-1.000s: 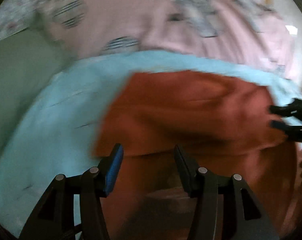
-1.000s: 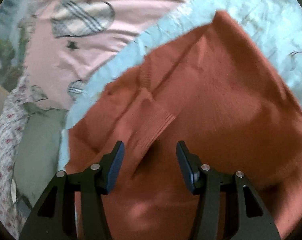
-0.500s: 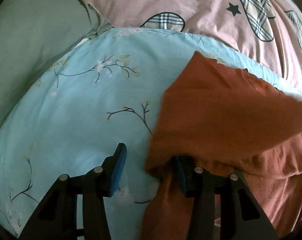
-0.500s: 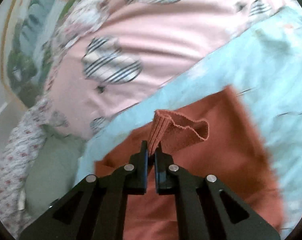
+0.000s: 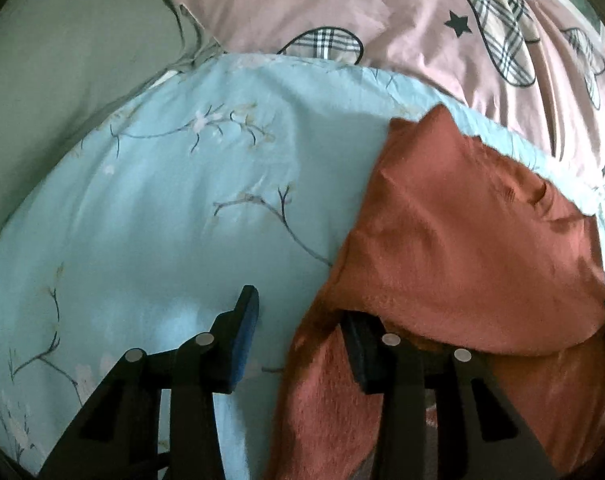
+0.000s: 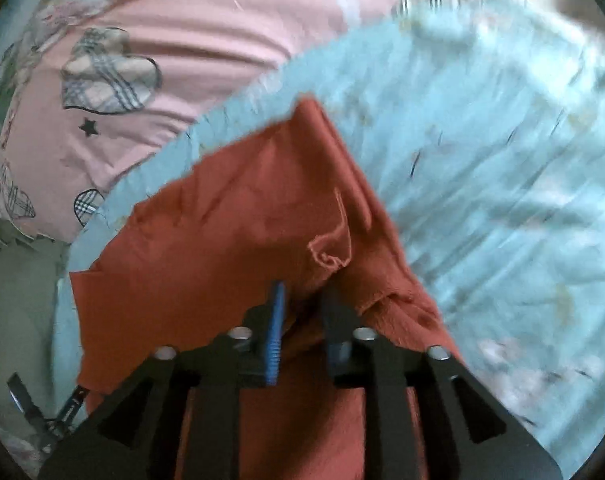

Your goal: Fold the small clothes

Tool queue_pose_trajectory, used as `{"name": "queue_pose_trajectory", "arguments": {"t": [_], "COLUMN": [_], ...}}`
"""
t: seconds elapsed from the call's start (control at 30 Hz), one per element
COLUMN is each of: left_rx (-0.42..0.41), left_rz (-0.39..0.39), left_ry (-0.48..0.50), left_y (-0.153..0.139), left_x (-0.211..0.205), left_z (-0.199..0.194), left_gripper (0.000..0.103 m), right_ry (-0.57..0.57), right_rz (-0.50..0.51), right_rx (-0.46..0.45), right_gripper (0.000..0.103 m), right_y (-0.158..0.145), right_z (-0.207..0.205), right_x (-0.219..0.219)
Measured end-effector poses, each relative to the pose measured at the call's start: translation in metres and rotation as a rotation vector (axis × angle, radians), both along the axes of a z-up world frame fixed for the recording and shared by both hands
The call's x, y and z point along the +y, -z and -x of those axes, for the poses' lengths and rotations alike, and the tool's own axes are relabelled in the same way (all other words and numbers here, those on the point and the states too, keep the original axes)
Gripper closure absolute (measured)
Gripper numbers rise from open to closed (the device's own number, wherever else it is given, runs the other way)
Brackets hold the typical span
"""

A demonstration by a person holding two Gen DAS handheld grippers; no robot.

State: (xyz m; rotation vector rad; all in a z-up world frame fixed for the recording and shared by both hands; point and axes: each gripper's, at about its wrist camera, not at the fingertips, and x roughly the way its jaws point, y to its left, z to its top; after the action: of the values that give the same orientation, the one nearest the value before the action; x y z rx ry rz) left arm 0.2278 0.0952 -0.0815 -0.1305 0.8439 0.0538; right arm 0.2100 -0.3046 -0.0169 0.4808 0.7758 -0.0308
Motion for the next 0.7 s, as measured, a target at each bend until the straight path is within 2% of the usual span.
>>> {"name": "queue_pose_trajectory", "arguments": {"t": [0.03,0.1,0.17,0.2,0.23,0.33,0.43,0.57,0.63,0.7], "left_rx": [-0.002,-0.009,-0.013,-0.012,-0.009,-0.017,-0.023,-0.033,-0.045,-0.057], "left_rz": [0.0,0.011,0.027,0.034,0.042,0.057,0.08,0.129,0.147,0.156], "left_ry": [0.0,-0.001,-0.007,-0.008,-0.01,-0.012,-0.01,-0.004,-0.004,-0.004], "left_y": [0.001,0.001,0.002,0.003,0.004,0.005,0.007,0.008,0.009,0.01], "left_x": [0.0,0.001,0.004,0.005,0.006,0.008,0.011,0.017,0.019,0.02], "left_z": [0.002,0.006,0.007,0.007,0.006,0.007,0.007,0.007,0.008,0.009], "left_gripper": [0.061,0.061,0.06,0.06,0.059,0.059,0.058,0.057,0.057,0.057], "right_ry": [-0.047,-0.188,-0.378,-0.48,-0.56,-0.703,-0.837,-1.063,-1.158,-1.201], "right_rz": [0.006,-0.03,-0.139,-0.204,-0.222,-0.217,-0.239,-0.271,-0.312,-0.4], "right_rx": [-0.055,-0.109,-0.091,-0.058,-0.04,-0.03,0.074,0.397,0.425,0.408], "right_gripper": [0.05,0.046,0.034,0.032,0.032,0.029,0.024,0.022,0.022,0.021], "right_y": [-0.015,-0.031,-0.035,-0.032,-0.031,-0.029,-0.012,0.033,0.04,0.041], "right_z": [0.003,-0.007,-0.036,-0.058,-0.081,-0.134,-0.194,-0.245,-0.247,-0.251], "right_x": [0.012,0.038,0.072,0.094,0.119,0.177,0.231,0.289,0.315,0.335]}}
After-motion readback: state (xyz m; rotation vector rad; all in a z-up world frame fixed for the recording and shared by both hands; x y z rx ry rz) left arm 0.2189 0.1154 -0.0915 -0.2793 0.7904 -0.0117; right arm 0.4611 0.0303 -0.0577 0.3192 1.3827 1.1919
